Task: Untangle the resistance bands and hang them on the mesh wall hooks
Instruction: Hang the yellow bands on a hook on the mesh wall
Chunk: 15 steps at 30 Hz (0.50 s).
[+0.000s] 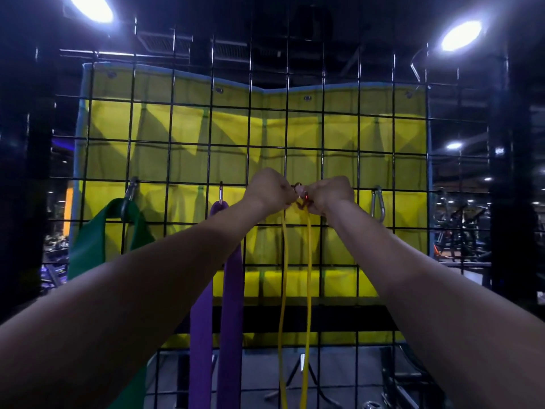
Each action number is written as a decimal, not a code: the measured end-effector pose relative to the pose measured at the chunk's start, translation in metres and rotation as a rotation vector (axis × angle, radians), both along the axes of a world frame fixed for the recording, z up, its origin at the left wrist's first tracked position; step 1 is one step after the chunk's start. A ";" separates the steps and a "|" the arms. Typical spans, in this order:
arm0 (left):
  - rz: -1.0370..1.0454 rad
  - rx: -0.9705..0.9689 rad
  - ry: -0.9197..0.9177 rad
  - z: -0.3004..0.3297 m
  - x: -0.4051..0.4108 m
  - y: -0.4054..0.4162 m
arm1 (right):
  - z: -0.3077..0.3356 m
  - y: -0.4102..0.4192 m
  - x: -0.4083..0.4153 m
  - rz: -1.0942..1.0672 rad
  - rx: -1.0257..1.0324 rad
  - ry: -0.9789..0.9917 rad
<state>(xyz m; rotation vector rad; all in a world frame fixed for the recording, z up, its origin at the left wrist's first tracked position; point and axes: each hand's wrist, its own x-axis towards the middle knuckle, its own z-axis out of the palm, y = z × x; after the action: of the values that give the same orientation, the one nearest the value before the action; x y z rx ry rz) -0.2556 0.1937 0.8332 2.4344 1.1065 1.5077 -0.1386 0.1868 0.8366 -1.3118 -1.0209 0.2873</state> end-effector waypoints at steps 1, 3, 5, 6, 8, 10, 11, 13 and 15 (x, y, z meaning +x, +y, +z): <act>0.006 0.024 0.006 -0.001 -0.001 0.000 | -0.002 -0.001 0.000 0.005 0.010 -0.003; 0.006 0.037 0.012 -0.005 -0.003 0.000 | -0.007 -0.003 -0.001 0.032 0.051 -0.013; -0.020 0.038 0.004 -0.012 -0.005 0.001 | -0.013 -0.005 0.000 0.053 0.099 -0.009; -0.044 0.041 -0.008 -0.016 -0.006 0.002 | -0.016 -0.006 0.000 0.062 0.119 -0.003; -0.085 0.045 -0.037 -0.025 -0.007 0.003 | -0.019 -0.008 0.000 0.081 0.152 0.001; -0.105 0.030 -0.056 -0.032 -0.005 0.002 | -0.021 -0.008 0.000 0.068 0.170 -0.019; -0.118 0.017 -0.067 -0.035 -0.004 0.001 | -0.021 -0.007 -0.001 0.051 0.181 -0.038; -0.131 0.007 -0.092 -0.038 -0.001 0.000 | -0.023 -0.008 -0.003 0.013 0.200 -0.095; -0.099 0.033 -0.122 -0.040 0.001 -0.001 | -0.027 -0.009 -0.005 -0.045 0.225 -0.158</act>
<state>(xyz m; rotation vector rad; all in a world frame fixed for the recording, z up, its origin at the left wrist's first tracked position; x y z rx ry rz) -0.2549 0.1923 0.7927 2.3435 0.9327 1.6309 -0.1439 0.1775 0.8096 -1.1645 -1.1210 0.0328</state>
